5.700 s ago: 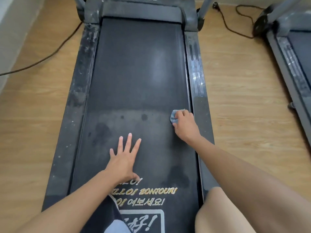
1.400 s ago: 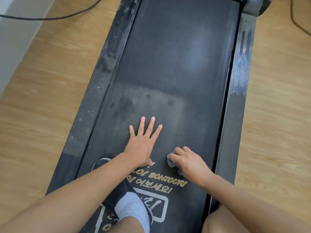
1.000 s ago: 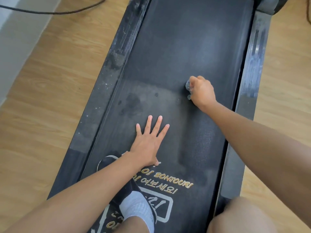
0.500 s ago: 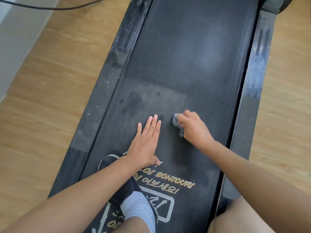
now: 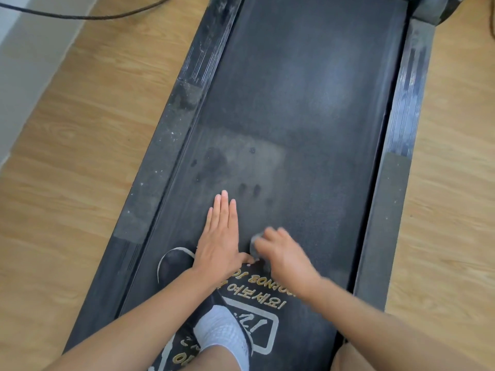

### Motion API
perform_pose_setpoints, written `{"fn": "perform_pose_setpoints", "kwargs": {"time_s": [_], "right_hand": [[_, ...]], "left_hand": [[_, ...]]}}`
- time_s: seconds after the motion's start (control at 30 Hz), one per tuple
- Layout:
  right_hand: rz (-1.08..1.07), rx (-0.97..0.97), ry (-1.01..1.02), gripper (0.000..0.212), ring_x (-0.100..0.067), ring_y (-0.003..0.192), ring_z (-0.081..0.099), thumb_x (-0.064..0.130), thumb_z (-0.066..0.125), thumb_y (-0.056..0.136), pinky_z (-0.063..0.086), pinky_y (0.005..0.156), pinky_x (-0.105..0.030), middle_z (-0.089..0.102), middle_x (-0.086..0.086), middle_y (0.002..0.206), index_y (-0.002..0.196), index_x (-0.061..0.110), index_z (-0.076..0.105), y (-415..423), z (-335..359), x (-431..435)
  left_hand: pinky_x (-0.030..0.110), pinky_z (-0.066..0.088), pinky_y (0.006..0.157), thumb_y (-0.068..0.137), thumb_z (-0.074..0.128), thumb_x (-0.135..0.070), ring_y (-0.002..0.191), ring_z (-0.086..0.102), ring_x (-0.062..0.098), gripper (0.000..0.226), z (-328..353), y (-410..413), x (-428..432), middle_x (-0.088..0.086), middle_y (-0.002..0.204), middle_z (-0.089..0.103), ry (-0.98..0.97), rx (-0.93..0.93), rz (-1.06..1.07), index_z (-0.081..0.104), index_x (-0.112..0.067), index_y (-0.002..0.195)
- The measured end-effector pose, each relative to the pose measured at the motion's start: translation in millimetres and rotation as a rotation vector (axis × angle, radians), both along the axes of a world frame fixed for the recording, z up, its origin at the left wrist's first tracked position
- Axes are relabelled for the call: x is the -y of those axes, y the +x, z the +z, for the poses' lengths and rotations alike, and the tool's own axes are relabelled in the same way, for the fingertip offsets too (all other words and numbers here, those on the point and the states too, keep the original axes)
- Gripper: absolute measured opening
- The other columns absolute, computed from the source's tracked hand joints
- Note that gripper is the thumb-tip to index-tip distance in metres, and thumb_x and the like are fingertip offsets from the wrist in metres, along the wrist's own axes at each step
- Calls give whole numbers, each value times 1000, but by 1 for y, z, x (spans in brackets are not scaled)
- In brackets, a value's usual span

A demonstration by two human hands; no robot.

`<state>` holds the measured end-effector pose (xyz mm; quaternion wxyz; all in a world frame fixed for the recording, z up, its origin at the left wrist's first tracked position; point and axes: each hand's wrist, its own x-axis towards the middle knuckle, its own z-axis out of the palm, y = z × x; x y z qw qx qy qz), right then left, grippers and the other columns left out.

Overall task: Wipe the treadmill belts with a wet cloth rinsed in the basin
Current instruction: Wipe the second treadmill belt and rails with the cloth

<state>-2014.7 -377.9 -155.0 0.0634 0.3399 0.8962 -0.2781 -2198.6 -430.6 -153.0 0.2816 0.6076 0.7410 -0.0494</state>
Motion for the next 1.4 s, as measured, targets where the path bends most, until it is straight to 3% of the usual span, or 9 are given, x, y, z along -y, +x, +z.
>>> {"fn": "perform_pose_setpoints", "kwargs": {"time_s": [0.17, 0.37, 0.47, 0.63, 0.77, 0.9, 1.07, 1.17, 1.4], "right_hand": [[143, 52, -11, 42, -17, 75, 53, 19, 78, 58, 27, 62, -32, 50, 11, 86, 84, 33, 49, 4, -2, -21], [-332, -19, 178, 24, -37, 85, 58, 5, 67, 72, 40, 66, -38, 51, -1, 88, 83, 21, 53, -40, 0, -169], [-406, 4, 122, 19, -25, 83, 55, -1, 59, 78, 40, 62, -30, 50, 0, 93, 83, 16, 53, -67, 9, -225], [-405, -49, 119, 23, -33, 87, 53, 4, 61, 73, 48, 62, -39, 49, -1, 93, 87, 21, 54, -66, 4, -150], [-85, -65, -8, 25, -23, 87, 47, 4, 58, 79, 41, 59, -36, 47, 4, 96, 94, 24, 54, -43, 2, -17], [119, -37, 11, 35, -26, 77, 54, 9, 79, 65, 39, 60, -37, 54, 2, 87, 86, 26, 56, -34, -1, -27], [-384, -102, 39, 18, -34, 84, 59, 14, 64, 65, 49, 67, -41, 55, -4, 86, 75, 21, 50, -50, 0, -151], [-524, -93, 28, 10, -21, 77, 61, 6, 59, 73, 47, 59, -27, 55, 5, 78, 79, 14, 54, -74, 10, -219], [-297, -65, 85, 26, -28, 86, 52, 4, 59, 72, 52, 65, -43, 50, 1, 94, 88, 24, 52, -84, -7, -133]], "left_hand": [[42, -9, 131, 80, 74, -72, 156, -34, 32, 144, 0, -3, -1, 18, 165, -40, -10, 26, -23, -21, -2, 162], [43, -5, 133, 79, 72, -76, 156, -33, 33, 145, 3, -7, -1, 18, 166, -39, -37, -2, -68, -20, -2, 163], [45, -2, 133, 81, 69, -77, 156, -33, 34, 144, 3, -9, 1, 20, 165, -40, -45, -31, -99, -21, -1, 162], [47, -2, 133, 83, 67, -78, 155, -33, 37, 143, 2, -5, -1, 23, 164, -41, -67, -70, -106, -23, 2, 160], [46, -2, 133, 84, 70, -73, 157, -30, 38, 142, 0, -6, -2, 25, 164, -39, -60, -83, -121, -22, 3, 160], [46, -3, 133, 81, 72, -73, 156, -31, 37, 144, -1, -8, -1, 23, 165, -39, -52, -62, -109, -22, 2, 161], [44, -2, 133, 82, 67, -79, 157, -32, 34, 142, 1, -10, 1, 19, 166, -38, -41, -53, -110, -21, -1, 162], [44, -2, 133, 82, 67, -79, 157, -31, 33, 142, 0, -10, 2, 19, 166, -38, -32, -48, -116, -21, -1, 162], [45, 0, 133, 81, 58, -87, 157, -31, 34, 142, -5, -15, 5, 21, 166, -38, 11, -66, -155, -20, 1, 162]]}}
